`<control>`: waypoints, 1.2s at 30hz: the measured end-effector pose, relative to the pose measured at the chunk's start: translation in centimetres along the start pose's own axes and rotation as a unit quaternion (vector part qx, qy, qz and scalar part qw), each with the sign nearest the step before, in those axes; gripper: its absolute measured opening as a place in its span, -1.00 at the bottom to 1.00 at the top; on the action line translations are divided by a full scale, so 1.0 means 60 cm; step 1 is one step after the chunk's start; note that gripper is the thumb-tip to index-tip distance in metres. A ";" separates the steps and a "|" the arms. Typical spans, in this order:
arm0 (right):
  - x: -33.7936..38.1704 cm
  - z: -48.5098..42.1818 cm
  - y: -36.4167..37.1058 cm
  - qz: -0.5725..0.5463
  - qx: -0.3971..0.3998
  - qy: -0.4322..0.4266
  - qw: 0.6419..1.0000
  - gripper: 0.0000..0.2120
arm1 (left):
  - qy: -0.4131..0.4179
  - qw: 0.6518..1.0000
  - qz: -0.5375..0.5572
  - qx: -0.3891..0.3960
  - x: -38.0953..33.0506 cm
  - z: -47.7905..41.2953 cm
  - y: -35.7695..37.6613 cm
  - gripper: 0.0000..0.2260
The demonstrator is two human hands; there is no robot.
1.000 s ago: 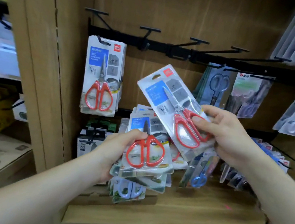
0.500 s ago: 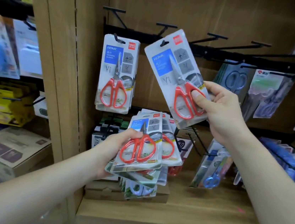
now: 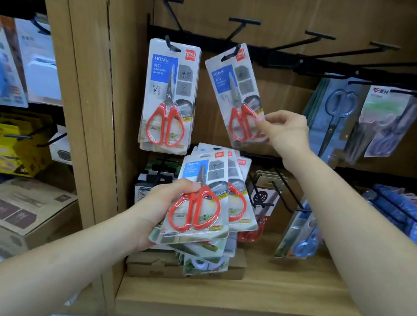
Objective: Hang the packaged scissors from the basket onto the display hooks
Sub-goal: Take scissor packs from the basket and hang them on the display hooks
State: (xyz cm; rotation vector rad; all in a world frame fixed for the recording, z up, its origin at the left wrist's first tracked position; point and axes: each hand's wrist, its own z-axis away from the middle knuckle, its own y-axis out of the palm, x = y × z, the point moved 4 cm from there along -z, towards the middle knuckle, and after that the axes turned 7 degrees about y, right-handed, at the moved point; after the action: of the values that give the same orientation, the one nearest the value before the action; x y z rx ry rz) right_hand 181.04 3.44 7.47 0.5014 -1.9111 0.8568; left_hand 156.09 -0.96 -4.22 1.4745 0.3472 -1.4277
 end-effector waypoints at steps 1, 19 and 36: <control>-0.010 0.006 -0.009 -0.003 -0.007 0.004 1.000 -0.81 | 0.026 0.999 -0.036 0.008 0.005 0.014 0.003 -0.76; -0.052 0.169 -0.050 -0.088 0.357 0.172 0.914 -0.61 | 0.178 0.976 -0.021 -0.127 0.017 0.002 0.088 -0.51; -0.054 0.129 -0.097 -0.136 0.266 0.153 0.942 -0.69 | 0.179 0.973 -0.043 -0.140 0.015 0.007 0.082 -0.69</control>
State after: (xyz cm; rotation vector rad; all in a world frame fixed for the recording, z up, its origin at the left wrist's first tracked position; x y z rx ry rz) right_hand 181.71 -6.24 4.26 0.8777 -1.2786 1.1892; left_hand 159.89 -3.91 -2.69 1.4914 0.8129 -1.1186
